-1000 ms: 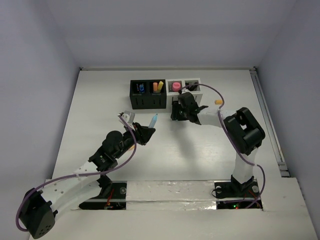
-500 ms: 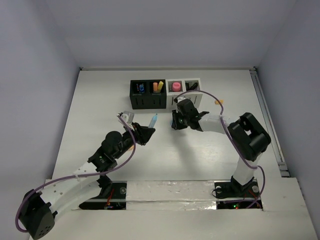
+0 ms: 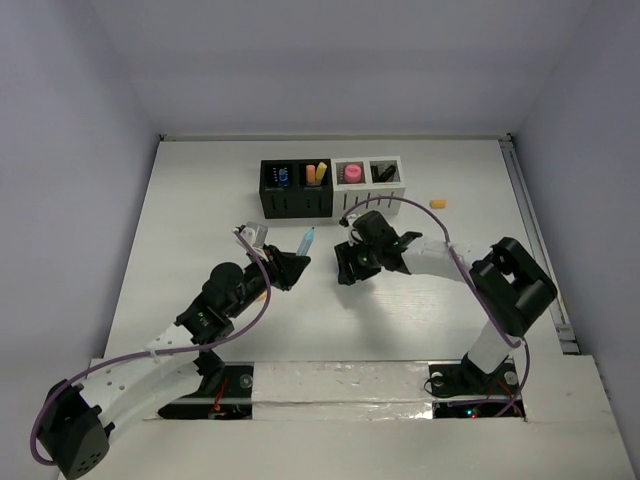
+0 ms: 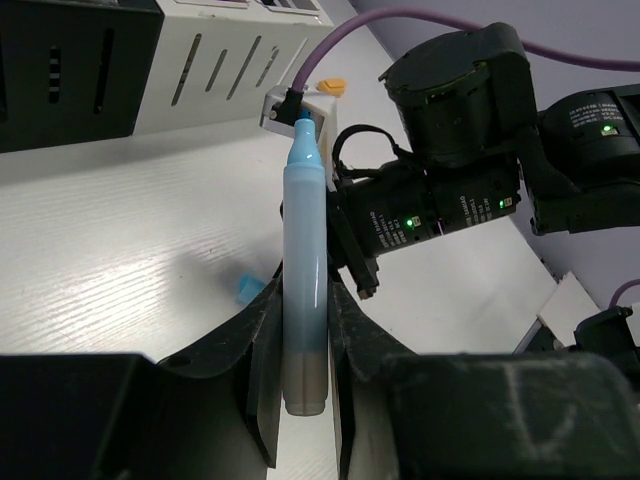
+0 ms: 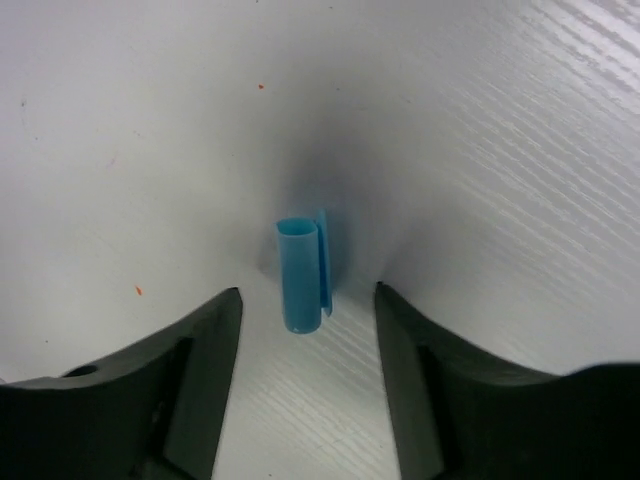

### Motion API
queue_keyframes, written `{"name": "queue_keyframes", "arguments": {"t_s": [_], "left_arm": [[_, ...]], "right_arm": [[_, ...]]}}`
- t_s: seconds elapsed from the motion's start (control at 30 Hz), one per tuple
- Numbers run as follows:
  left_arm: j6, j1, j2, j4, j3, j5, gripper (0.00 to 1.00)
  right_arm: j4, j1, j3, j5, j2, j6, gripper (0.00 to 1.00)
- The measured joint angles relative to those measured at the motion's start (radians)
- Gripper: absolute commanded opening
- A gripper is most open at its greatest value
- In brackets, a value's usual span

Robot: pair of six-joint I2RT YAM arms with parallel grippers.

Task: Sort the stationery into containers
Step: Move the pen cap to the center of the board, then close the pen cap on the pen.

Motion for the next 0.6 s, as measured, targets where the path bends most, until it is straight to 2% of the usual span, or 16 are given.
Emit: {"name": "queue_keyframes", "arguments": {"t_s": [0.13,0.23,0.33,0.47,0.6], "left_arm": [[0.000,0.000,-0.002,-0.008,0.000,-0.002,0.00],[0.001,0.000,-0.003,-0.019,0.000,-0.008,0.00],[0.005,0.000,-0.003,-0.028,0.000,-0.019,0.00],[0.008,0.000,-0.004,-0.036,0.000,-0.038,0.00],[0.009,0.000,-0.008,-0.043,0.002,-0.054,0.00]], "right_arm": [[-0.038,0.000,0.001,0.030,-0.029,0.005,0.74],[-0.074,-0.002,0.000,0.047,-0.079,0.009,0.70],[-0.084,0.005,-0.006,0.042,-0.159,0.026,0.61],[-0.055,0.046,-0.019,-0.034,-0.218,0.063,0.64],[-0.003,0.109,-0.057,-0.107,-0.175,0.103,0.68]]}}
